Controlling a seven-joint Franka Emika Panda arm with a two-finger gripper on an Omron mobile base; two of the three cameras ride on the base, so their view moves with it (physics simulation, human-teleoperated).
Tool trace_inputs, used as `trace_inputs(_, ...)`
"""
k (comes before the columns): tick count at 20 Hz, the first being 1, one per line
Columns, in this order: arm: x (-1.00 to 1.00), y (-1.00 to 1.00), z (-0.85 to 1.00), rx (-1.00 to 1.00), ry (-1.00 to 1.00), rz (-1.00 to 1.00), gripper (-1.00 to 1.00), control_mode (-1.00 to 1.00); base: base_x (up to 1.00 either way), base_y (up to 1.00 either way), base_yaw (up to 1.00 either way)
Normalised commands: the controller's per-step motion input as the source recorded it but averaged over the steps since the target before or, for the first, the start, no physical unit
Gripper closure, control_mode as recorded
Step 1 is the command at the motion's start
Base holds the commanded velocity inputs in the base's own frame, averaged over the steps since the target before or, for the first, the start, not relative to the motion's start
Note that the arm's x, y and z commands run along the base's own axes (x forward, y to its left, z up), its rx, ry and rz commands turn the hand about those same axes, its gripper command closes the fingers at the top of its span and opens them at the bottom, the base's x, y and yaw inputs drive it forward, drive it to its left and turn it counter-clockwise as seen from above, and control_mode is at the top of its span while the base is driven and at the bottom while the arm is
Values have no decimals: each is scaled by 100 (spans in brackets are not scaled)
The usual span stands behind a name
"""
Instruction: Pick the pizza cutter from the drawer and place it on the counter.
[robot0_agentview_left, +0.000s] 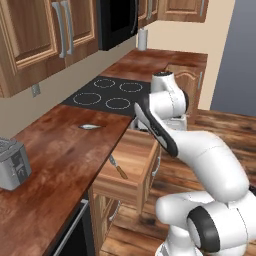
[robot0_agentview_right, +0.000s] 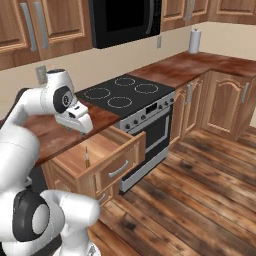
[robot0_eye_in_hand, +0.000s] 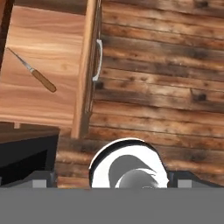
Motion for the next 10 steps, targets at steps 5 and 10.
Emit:
trace_inputs(5,39,0,-74,0,30,-3,-100,-100,0,0,0)
trace_inputs(10,39,0,-74,0,14,0,-100,-100,0,0,0)
